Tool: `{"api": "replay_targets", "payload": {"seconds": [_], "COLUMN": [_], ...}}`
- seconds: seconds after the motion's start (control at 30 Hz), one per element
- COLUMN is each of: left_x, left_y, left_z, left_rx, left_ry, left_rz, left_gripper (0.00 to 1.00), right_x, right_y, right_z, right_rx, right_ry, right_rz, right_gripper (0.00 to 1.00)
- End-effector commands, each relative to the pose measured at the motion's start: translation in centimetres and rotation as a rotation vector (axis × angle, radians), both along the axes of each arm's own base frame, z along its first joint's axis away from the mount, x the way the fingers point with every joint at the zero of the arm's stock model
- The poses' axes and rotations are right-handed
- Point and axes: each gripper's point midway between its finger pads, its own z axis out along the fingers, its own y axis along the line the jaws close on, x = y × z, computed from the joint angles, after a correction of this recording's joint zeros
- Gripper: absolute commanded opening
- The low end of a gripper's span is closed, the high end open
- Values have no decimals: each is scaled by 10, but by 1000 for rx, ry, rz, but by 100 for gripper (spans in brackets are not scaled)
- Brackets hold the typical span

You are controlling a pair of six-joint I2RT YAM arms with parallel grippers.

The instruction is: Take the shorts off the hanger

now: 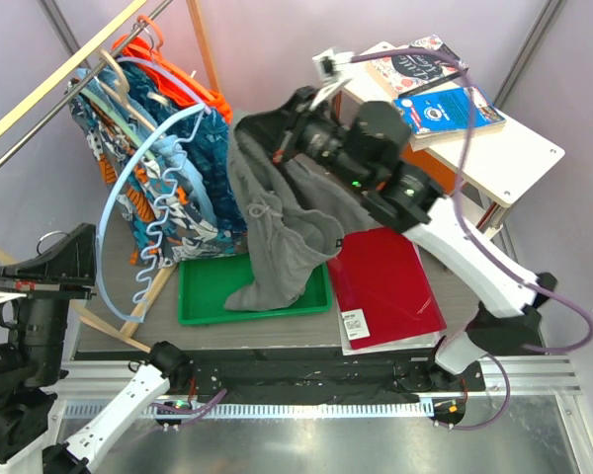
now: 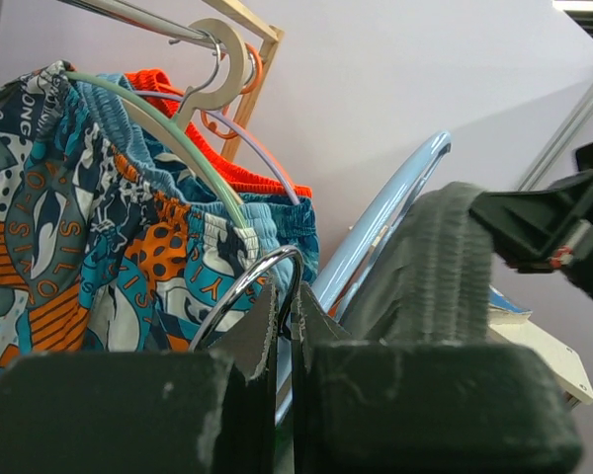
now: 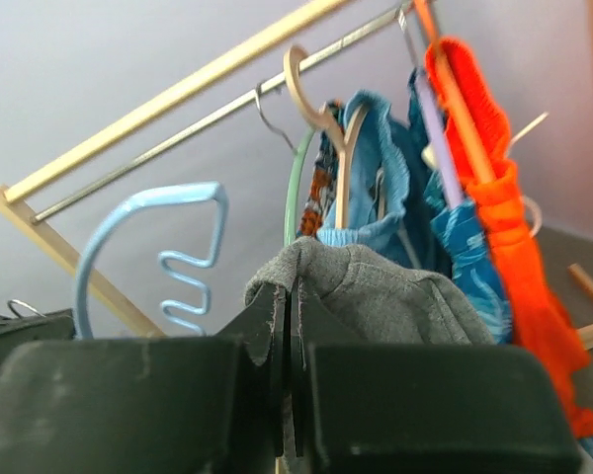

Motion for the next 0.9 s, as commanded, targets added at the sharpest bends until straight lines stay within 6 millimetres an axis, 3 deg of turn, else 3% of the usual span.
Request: {"api": "replay_targets", "payload": {"seconds": [0.0,0.27,0.33,0.4,0.43,0.5,0.53,0.6,0.63,0.67,0.7,0.73,0.8,0.87], "left_x": [-12,-13,-12,-11,-10,-11,-10,-9,-10,-9,-7,-7,-3,-2], "left_y": [9,11,8,6,4,4,3,3,3,3,2,1,-3,-5], "left_z": [17,15,15,15,15,15,15,14,14,14,13,12,11,9], "left_rx": [-20,-17,-21,-21,-21,-21,-19,-14,-13,-15,-15,-14,-12,-9], "left_ry": [-46,-38,-38,-34,-32,-30,-28,-18,-18,-13,-8,-7,1,6], "left_rz": [15,17,7,-3,-10,-13,-15,-12,-10,-12,-14,-17,-25,-33], "left_gripper": [0,0,0,0,0,0,0,0,0,0,0,0,0,0], "right_x": [-17,-64,-60,-42,-33,-14,-6,3,22,28,31,39,39,37], "right_y": [47,98,98,89,89,70,67,50,35,26,17,5,-7,-20], "right_z": [4,-17,-31,-45,-77,-93,-132,-150,-193,-201,-208,-239,-261,-301], "right_rx": [72,5,-34,-62,-122,-138,-196,-177,-229,-217,-214,-264,-309,-396], "right_ry": [13,2,6,19,48,67,117,172,236,254,272,313,340,385], "right_rz": [170,259,227,115,76,7,-5,-8,-50,-65,-79,-108,-130,-155], "right_gripper": [1,1,1,1,1,1,1,1,1,1,1,1,1,1]}}
